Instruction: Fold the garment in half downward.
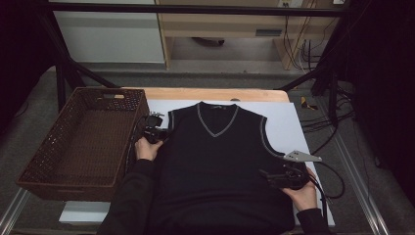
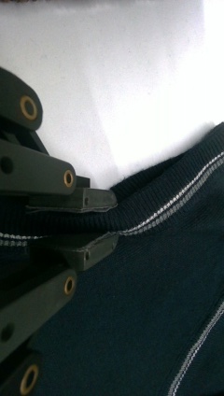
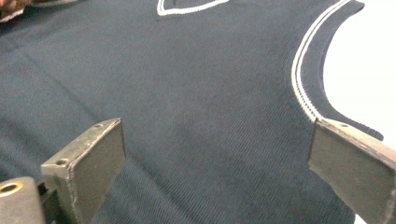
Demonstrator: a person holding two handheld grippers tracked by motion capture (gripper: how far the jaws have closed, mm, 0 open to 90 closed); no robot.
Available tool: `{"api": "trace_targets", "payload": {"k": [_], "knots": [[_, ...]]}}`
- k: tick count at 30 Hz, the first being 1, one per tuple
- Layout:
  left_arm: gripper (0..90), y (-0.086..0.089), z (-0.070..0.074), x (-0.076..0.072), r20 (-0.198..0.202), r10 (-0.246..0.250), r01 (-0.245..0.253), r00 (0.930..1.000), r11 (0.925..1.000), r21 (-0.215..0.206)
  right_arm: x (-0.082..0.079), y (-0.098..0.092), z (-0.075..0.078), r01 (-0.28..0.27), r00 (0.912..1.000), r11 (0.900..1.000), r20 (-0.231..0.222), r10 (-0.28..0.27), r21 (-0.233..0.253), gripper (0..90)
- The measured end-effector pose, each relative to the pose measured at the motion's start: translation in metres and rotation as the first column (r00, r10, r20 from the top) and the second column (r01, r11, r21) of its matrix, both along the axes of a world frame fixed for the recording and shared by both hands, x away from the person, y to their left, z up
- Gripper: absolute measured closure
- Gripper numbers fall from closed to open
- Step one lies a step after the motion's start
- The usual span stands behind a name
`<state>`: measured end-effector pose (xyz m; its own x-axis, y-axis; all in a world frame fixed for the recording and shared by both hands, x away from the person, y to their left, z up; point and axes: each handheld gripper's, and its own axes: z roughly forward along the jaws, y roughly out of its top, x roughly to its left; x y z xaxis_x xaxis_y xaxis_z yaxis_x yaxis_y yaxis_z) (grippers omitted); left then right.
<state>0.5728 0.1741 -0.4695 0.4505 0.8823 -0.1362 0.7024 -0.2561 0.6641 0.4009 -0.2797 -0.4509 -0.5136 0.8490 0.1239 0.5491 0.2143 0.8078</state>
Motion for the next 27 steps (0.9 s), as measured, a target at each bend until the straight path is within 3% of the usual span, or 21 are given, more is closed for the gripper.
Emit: {"api": "trace_targets", "payload": {"k": [4,10,19,27], "knots": [[78.0,-0.003,0.000,-0.001,0.016,-0.011,0.011,0.9998,0.9995,0.029,0.010,-0.002,0.002,0.020,0.9998,1.000,0.007,-0.020,0.009,5.8],[78.2,-0.002,-0.002,-0.003,0.039,-0.016,0.015,0.9991,0.9997,0.020,0.031,-0.003,0.003,0.053,0.9983,0.999,0.025,-0.052,-0.014,7.5],[78.5,-0.004,-0.002,-0.005,0.054,-0.020,0.018,0.9983,0.9989,0.044,0.070,-0.004,-0.002,0.115,0.9932,0.993,-0.012,-0.116,-0.040,18.5],[78.6,-0.004,-0.002,-0.005,0.057,-0.028,0.025,0.9980,0.9986,0.047,0.102,-0.003,-0.006,0.135,0.9898,0.988,-0.035,-0.138,-0.080,26.0]]}}
